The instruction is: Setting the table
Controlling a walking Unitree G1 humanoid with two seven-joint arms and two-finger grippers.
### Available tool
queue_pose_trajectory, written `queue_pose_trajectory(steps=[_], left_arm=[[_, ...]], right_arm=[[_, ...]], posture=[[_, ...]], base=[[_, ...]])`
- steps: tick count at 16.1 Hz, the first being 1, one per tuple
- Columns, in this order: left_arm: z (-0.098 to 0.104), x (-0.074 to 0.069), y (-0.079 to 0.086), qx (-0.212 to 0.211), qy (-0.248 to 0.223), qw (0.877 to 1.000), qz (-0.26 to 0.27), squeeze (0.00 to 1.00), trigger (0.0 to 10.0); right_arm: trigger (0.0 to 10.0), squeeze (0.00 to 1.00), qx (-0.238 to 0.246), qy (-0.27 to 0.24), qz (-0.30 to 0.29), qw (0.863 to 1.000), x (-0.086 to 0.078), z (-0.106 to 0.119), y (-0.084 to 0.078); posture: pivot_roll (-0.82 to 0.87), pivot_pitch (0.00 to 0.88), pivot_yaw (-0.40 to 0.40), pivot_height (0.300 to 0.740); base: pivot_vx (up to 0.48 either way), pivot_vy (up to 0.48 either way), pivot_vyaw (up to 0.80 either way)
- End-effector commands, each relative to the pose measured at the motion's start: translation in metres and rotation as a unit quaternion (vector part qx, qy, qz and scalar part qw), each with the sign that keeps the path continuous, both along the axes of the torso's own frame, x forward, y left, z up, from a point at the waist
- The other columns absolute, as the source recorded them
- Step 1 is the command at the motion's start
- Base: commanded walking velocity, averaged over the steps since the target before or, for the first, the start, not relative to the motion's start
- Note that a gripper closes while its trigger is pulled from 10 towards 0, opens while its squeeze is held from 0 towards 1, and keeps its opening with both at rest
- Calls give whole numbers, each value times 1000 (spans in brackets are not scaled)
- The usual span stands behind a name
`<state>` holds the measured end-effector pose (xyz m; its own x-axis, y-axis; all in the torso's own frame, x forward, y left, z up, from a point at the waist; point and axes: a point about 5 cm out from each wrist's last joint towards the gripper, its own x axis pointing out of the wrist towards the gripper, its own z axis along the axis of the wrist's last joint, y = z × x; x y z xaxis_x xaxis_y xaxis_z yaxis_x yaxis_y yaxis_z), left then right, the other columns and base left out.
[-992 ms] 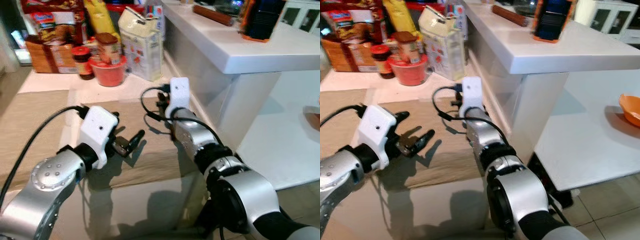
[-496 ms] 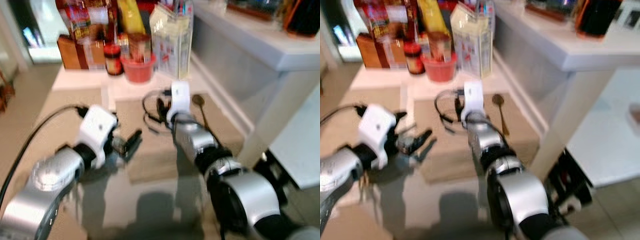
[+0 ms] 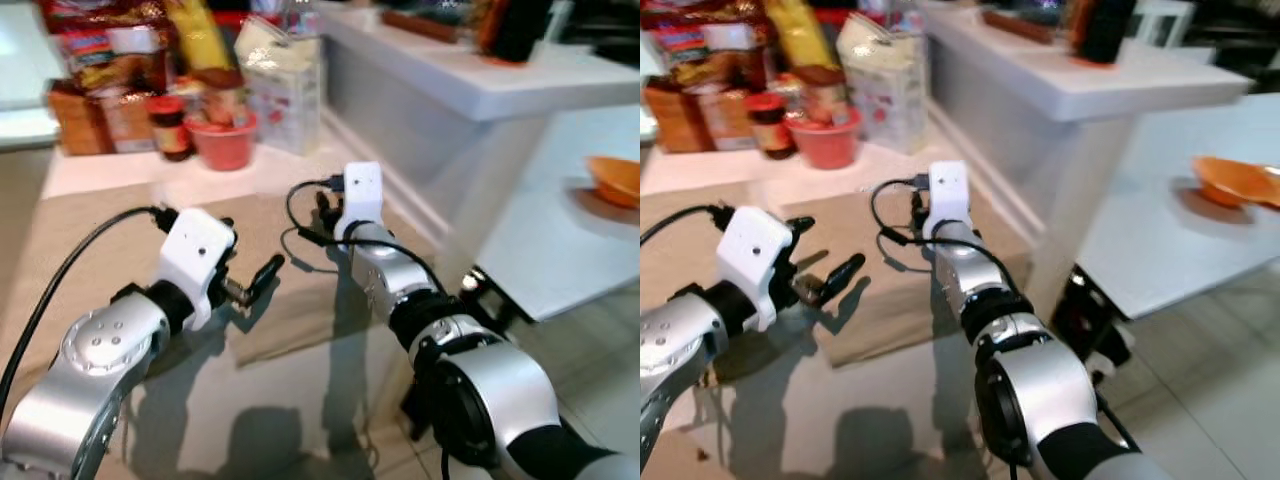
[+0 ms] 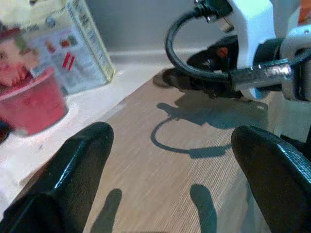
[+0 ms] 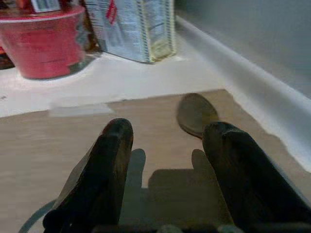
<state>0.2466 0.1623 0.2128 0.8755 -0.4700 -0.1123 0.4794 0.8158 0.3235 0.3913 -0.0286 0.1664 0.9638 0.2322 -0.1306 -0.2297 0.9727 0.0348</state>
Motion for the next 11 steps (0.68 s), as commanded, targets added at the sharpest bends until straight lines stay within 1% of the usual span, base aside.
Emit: queue_pose_trajectory(steps=[1, 3, 6, 9, 11], left_arm=[[0, 0, -2, 8, -2, 1000, 0, 0, 10000], [0, 1, -1, 10, -5, 1000, 3, 0, 10000], [0, 1, -2, 13, -7, 1000, 1, 0, 10000], [-1, -1, -6, 13, -11, 1000, -7, 0, 10000], [-2, -2, -9, 5, -10, 1000, -8, 0, 10000]], right_arm=[[10000, 0, -8, -4, -2, 1000, 0, 1, 0], [10000, 0, -5, -12, -2, 1000, 0, 3, 0], [10000, 0, -16, -13, -1, 1000, 0, 3, 0], [10000, 0, -18, -16, 2, 1000, 0, 3, 1], [10000, 0, -20, -14, 4, 1000, 0, 2, 2]], posture=[[157, 0, -33, 732], [158, 0, -34, 732], [159, 0, -34, 732], [162, 0, -36, 732], [163, 0, -38, 732]], base=[[0, 0, -475], [0, 0, 0], [0, 0, 0], [0, 0, 0], [0, 0, 0]])
